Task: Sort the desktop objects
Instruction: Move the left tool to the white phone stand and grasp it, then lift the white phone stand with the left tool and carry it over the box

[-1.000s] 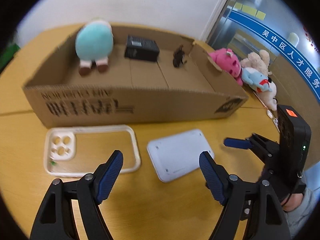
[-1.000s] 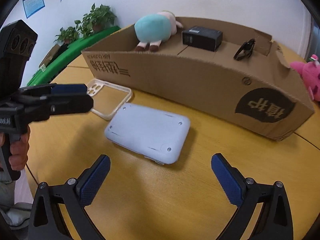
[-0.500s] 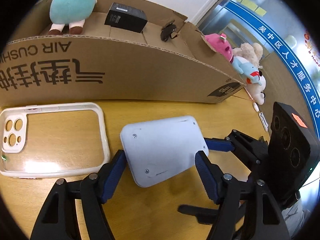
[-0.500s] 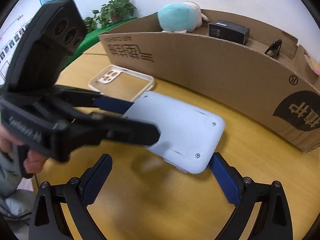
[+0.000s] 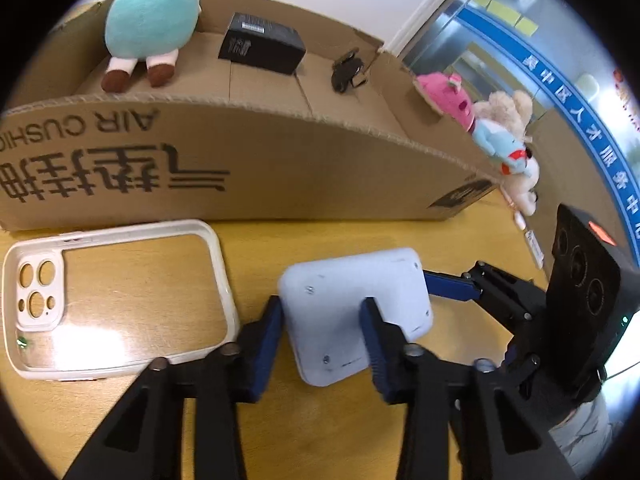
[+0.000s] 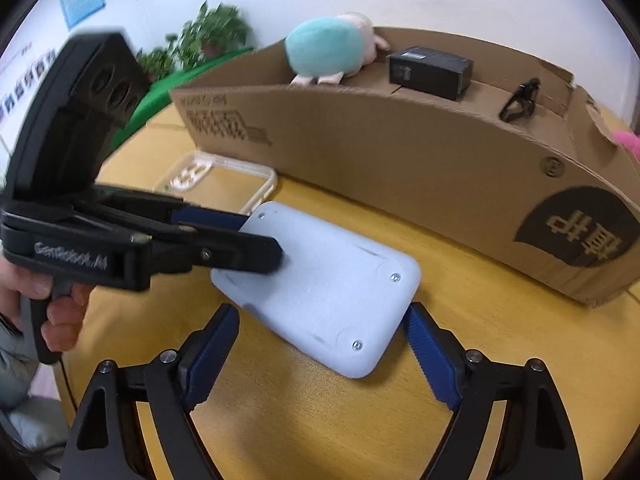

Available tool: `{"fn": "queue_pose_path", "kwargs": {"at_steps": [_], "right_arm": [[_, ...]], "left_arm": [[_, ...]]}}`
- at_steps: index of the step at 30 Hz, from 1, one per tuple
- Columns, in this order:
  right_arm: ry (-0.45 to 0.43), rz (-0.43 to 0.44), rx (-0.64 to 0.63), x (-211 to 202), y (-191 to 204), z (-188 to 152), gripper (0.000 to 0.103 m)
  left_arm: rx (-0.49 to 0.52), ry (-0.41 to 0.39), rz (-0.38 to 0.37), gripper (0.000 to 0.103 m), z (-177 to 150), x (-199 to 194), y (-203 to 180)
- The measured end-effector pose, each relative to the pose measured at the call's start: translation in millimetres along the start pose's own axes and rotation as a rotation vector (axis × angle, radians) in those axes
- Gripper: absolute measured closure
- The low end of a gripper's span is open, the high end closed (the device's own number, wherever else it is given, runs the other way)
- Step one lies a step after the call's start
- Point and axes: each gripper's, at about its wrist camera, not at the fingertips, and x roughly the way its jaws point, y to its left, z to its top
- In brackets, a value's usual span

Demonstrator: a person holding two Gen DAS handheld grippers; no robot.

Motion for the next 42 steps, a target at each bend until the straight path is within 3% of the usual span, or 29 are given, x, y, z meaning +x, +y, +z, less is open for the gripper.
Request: {"fn": "queue_pose_path", "kwargs": {"at_steps": [5, 11, 16, 27, 31, 33, 41, 42], "right_arm": [[-0.097, 0.015, 0.025, -25.3, -1.7, -1.8, 0.019], [-0.124, 0.022, 0.045, -40.7, 2.7, -13.5, 0.019], [-0.171, 0.045, 0.046, -55.5, 7.3, -30.5, 0.019], [-0.162, 0.102, 0.060, -77.2, 20.1, -64.3, 0.019], [-0.136, 0.079, 0.116, -71.8, 19.5, -70.8, 0.019], [-0.112, 0.064, 0.134, -65.8, 18.9, -72.7, 0.020], [-0.038, -0.061, 0.124, -47.7, 23.0, -83.2, 0.051], [-0.042, -0.065, 0.121, -47.0, 24.1, -83.1, 0.051]], "left_arm": [[0.051, -0.022, -0.018, 0.072, -4.2, -7.6, -12.6], [0.148, -0.053, -0.001, 0.072, -16.7, -15.2, -30.9], [0.186, -0.083, -0.032, 0.072, -28.1, -26.8, -38.4], [0.191, -0.055, -0.105, 0.072, -51.1, -39.6, -46.3], [0.161, -0.001, -0.076, 0.072, -57.8, -30.6, -45.2], [0.147, 0.032, -0.064, 0.072, -61.1, -24.1, -45.7], [0.135, 0.097, 0.018, 0.069, -70.7, -12.2, -48.4], [0.126, 0.114, 0.014, 0.068, -70.7, -9.0, -46.5]]}}
